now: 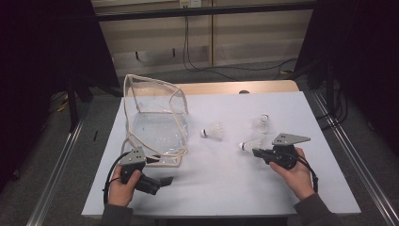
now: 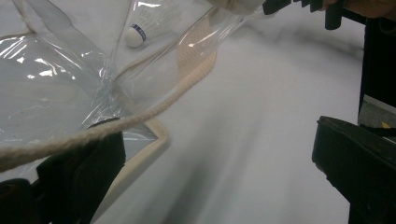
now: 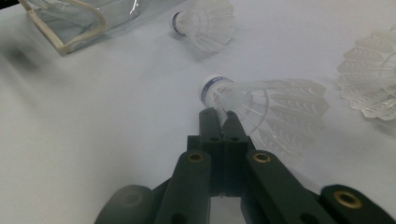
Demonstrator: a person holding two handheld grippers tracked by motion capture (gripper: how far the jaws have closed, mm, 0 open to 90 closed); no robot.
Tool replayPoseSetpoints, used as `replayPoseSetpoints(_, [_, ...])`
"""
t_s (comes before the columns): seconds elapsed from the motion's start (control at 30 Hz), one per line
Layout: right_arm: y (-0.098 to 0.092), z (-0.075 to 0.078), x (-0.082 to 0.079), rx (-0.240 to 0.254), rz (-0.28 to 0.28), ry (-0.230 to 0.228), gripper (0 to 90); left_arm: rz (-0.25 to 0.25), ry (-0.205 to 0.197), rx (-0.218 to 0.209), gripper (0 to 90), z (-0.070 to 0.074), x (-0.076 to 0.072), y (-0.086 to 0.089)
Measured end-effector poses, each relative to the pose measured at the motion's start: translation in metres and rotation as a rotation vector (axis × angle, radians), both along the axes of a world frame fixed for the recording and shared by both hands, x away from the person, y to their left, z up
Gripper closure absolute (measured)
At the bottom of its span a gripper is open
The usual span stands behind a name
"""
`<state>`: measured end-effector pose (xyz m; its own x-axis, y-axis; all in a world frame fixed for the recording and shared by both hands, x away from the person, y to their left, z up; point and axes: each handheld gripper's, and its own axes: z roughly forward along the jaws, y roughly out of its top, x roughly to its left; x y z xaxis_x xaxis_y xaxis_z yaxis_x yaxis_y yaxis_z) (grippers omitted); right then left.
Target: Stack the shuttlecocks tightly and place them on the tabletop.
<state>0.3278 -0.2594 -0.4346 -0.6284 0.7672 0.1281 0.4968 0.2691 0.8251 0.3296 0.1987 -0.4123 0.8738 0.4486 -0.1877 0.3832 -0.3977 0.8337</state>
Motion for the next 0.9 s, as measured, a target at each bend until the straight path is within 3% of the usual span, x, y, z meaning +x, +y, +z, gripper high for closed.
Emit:
replayPoseSetpoints(0.57, [0.011,0.004,0.015,0.026,0.014,0.014,90.0,-0.007,0.002,-0.003,2.8,-0.001,0.000,-0.001])
replayPoseSetpoints(0.9, [0.016,0.011,0.028,0.015,0.017,0.007,90.0,-0.002,0.003,-0.013,2.8,-0.001,0.001,0.000])
